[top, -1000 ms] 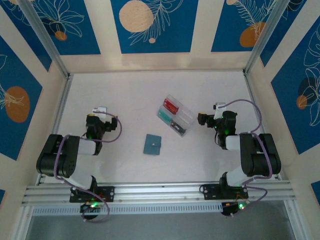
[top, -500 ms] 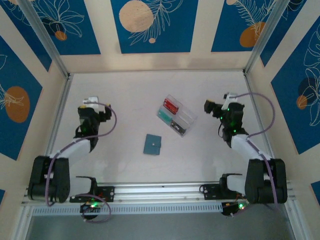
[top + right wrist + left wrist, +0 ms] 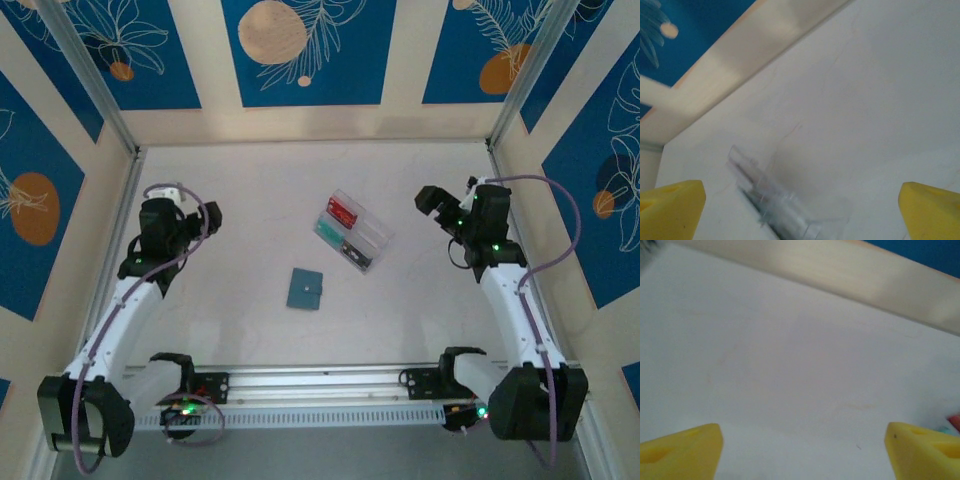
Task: Put the credit cards into the card holder
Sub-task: Open the button on the card holder.
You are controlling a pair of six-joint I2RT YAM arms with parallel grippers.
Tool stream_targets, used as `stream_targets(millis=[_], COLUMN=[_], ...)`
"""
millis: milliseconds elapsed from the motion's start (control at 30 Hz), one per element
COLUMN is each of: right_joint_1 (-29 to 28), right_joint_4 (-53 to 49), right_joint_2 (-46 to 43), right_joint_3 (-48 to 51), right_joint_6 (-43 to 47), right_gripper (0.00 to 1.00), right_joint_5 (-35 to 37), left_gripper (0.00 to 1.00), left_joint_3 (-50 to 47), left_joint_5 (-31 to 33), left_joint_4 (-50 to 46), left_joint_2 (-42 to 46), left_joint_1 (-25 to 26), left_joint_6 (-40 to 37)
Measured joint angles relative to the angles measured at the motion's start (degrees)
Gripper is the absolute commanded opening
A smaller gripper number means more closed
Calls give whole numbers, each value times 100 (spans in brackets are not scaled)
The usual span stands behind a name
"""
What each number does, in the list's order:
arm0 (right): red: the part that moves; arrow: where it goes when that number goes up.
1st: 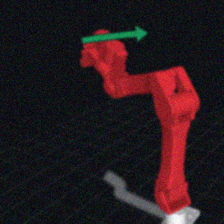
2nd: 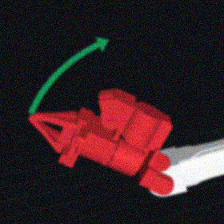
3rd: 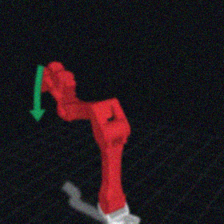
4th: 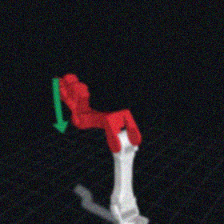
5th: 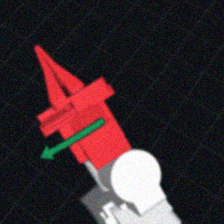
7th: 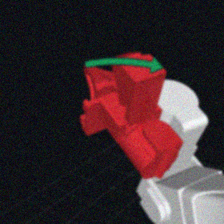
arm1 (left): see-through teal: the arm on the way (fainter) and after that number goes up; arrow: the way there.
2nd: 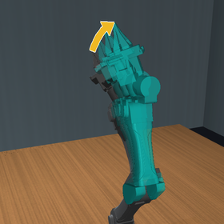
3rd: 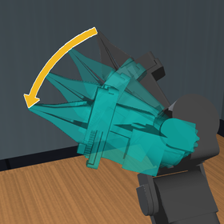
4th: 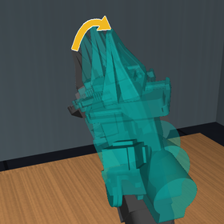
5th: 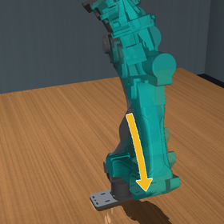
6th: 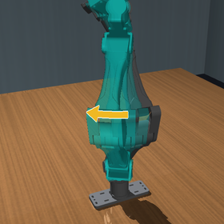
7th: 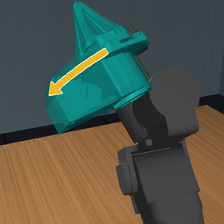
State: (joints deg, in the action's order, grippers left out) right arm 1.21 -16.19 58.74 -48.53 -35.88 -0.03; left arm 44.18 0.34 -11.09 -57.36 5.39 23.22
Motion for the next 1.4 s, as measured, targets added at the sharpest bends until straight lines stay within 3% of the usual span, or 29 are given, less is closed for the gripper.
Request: stream_targets(millis=[133,233,333,433,567,600,800,1000,1400], right_joint_1=[-927,-2009,-3202,-4013,-4671,-4778,-5182,-5259,-5390], right_joint_4=[-649,-1051,-1300,-1425,-1493,-1521,-1467,-1320,-1257], right_joint_2=[-289,-219,205,866,1727,1943,2946,3521,4277], right_joint_3=[-199,-326,-345,-348,-398,-479,-1128,-1408,-1784], right_joint_6=[0,-20,-129,-341,-636,-691,-879,-973,-1021], right_gripper=[99,99,100,87,66,61,56,45,39], right_joint_5=[267,728,1241,1606,1902,1939,2000,1797,1521], left_gripper=[59,48,46,44,35,34,33,29,20], left_joint_3=[-179,-490,-802,-883,-811,-763,-501,-103,146], left_joint_5=[-887,-1410,-1864,-2157,-2448,-2485,-2605,-2804,-2822], left_joint_4=[-433,-503,-498,-444,-168,-116,170,352,448], left_joint_2=[267,321,225,-94,-866,-1102,-2044,-2662,-3641], left_joint_1=[66,295,769,1329,1926,2000,2151,2269,2293], left_joint_6=[350,562,739,841,929,951,968,918,772])
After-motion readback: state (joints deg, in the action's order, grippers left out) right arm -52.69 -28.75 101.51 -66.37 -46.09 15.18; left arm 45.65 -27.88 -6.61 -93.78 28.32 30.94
